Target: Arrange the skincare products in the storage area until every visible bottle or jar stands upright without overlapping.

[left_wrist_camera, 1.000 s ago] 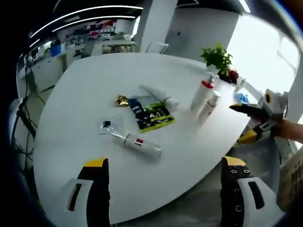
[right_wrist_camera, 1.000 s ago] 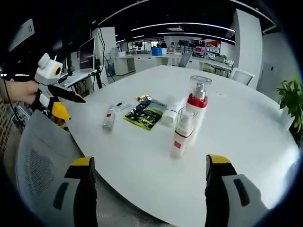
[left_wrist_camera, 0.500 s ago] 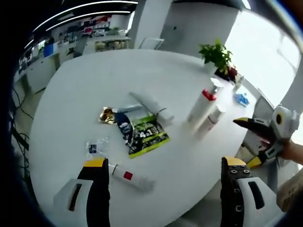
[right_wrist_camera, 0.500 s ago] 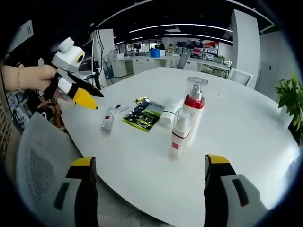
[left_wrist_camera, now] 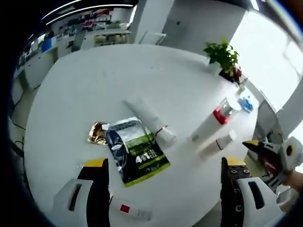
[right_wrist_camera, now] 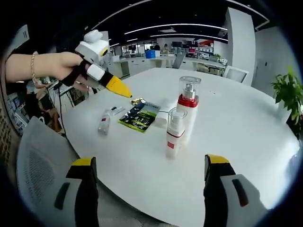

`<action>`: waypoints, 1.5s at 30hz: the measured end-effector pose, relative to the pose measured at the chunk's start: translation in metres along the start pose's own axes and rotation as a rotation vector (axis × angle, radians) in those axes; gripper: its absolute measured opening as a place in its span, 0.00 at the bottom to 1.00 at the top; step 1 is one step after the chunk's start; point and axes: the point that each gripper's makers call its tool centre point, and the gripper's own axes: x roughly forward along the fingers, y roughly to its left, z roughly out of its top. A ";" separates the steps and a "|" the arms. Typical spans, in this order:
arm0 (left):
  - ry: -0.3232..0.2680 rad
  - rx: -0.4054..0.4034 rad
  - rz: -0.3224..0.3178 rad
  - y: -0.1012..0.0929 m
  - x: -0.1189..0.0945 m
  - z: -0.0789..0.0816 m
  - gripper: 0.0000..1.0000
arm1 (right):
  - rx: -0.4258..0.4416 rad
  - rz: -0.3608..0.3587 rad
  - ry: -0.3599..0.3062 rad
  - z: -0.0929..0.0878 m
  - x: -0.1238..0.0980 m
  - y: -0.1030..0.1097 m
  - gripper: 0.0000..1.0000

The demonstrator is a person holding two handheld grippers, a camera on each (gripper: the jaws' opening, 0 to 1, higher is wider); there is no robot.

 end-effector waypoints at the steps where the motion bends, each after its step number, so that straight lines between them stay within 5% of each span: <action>1: 0.008 0.002 0.005 0.000 0.005 0.004 0.97 | -0.001 -0.001 0.001 0.000 0.000 0.000 0.94; 15: 0.044 -0.030 0.039 0.001 0.074 0.047 0.94 | 0.014 -0.027 0.019 -0.003 -0.001 -0.007 0.93; 22: 0.066 -0.124 0.080 0.010 0.100 0.056 0.91 | 0.045 -0.038 0.023 -0.005 -0.001 -0.010 0.92; 45: 0.184 -0.152 0.229 0.044 0.154 0.067 0.61 | 0.083 -0.044 0.054 -0.012 -0.001 -0.012 0.89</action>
